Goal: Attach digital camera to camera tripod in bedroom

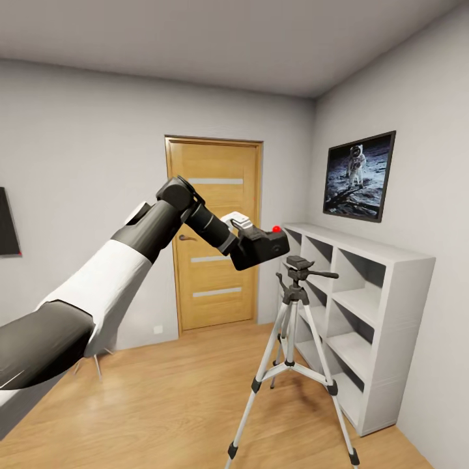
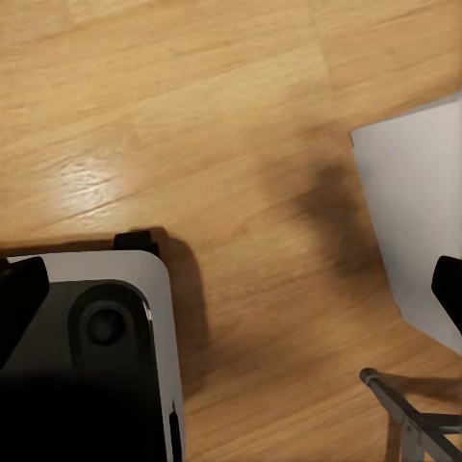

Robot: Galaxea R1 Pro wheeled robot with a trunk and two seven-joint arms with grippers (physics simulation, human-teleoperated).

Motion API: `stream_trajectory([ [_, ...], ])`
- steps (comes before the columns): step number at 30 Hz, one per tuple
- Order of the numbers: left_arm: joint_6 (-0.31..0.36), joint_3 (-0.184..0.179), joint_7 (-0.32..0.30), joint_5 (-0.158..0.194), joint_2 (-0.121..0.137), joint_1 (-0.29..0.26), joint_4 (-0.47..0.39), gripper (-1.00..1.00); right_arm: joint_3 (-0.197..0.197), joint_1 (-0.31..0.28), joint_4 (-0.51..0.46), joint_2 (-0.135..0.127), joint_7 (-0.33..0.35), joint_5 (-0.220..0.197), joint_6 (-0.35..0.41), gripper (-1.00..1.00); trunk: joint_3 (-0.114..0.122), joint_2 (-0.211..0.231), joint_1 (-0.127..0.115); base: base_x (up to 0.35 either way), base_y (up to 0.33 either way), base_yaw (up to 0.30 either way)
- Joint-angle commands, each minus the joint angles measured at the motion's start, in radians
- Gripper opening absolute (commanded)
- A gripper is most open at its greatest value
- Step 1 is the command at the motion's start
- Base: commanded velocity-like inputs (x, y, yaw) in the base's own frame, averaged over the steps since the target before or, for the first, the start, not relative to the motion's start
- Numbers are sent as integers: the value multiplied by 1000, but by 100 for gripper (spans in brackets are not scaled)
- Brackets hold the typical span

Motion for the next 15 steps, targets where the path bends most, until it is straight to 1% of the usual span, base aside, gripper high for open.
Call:
stream_trajectory([
  [1, 10, 0, -13, -11, 0, 0, 0, -100, 3, -1, 3, 0, -1, -6, -3, 100, 0, -1, 0, 0, 0, 0],
  [9, 10, 0, -14, -11, 0, 0, -4, -100, 3, -1, 3, 0, -2, -6, -3, 100, 0, -1, 0, 0, 0, 0],
  [15, 10, 0, -14, -11, 0, 0, -34, -100, 3, -1, 3, 0, -1, -6, -3, 100, 0, -1, 0, 36, -20, 0],
])
